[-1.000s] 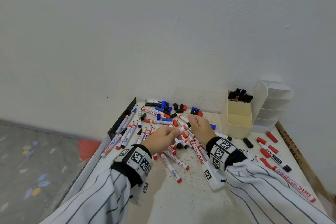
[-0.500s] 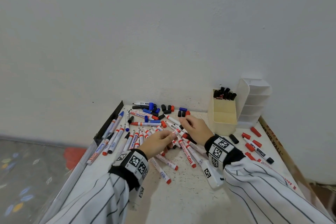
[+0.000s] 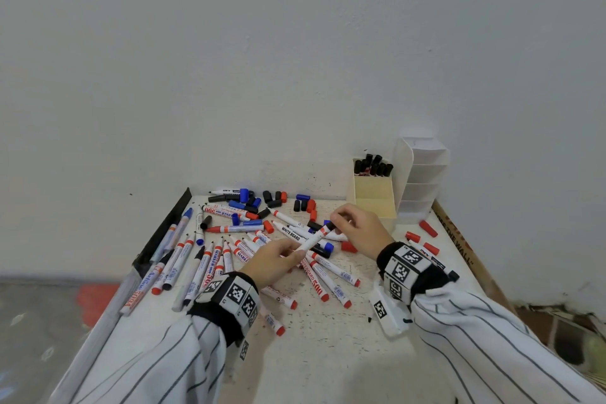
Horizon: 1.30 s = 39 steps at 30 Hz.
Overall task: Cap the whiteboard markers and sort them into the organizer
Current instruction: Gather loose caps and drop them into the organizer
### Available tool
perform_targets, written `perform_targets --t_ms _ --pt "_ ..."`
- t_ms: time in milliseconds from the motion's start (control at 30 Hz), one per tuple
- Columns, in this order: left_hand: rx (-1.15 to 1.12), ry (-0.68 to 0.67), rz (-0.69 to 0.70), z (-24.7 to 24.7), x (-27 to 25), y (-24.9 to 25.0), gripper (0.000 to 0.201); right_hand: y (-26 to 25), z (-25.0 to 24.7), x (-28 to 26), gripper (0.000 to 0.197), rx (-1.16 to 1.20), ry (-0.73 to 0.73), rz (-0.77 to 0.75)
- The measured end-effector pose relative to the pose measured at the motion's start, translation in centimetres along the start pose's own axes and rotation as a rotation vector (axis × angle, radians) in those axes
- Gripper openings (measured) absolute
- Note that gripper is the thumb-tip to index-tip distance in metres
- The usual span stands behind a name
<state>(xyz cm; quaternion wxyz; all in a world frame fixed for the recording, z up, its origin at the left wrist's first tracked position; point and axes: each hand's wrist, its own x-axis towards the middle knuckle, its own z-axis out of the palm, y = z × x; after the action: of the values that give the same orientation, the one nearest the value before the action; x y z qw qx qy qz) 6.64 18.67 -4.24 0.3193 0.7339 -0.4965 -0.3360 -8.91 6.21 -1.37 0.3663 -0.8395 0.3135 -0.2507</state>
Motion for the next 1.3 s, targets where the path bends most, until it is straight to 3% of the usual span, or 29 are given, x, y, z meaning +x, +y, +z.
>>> perform_targets --t_ms 133,333,533,767,967,1100,1200,1300 --pt "0.116 0.016 -0.045 1.0 1.1 0.5 0.035 0.5 -2.2 -0.1 0.011 0.023 0.172 -0.012" --pt "0.409 -0.021 -0.007 3.8 2.8 1.3 0.031 1.3 -6.3 0.0 0.013 -0.031 0.419 0.006" --pt "0.552 -0.135 -0.085 5.5 4.2 1.6 0.027 3.0 -8.4 -0.4 0.014 -0.104 0.457 0.028" --pt "0.667 -0.161 -0.008 5.5 4.4 2.3 0.016 3.7 -9.4 0.8 0.008 -0.151 0.506 0.003" --pt "0.831 -0.269 0.036 5.6 4.0 2.7 0.040 3.2 -10.0 4.3 0.017 -0.166 0.539 -0.068" --pt "0.769 -0.187 0.025 5.6 4.2 2.8 0.030 3.0 -9.7 6.3 0.019 -0.229 0.515 -0.064" --pt "0.624 -0.113 -0.019 5.3 4.3 2.4 0.030 3.2 -9.6 7.5 0.020 -0.282 0.575 -0.068" --pt "0.448 -0.023 -0.057 4.6 4.4 2.0 0.020 3.8 -9.4 8.6 0.021 -0.321 0.535 -0.053"
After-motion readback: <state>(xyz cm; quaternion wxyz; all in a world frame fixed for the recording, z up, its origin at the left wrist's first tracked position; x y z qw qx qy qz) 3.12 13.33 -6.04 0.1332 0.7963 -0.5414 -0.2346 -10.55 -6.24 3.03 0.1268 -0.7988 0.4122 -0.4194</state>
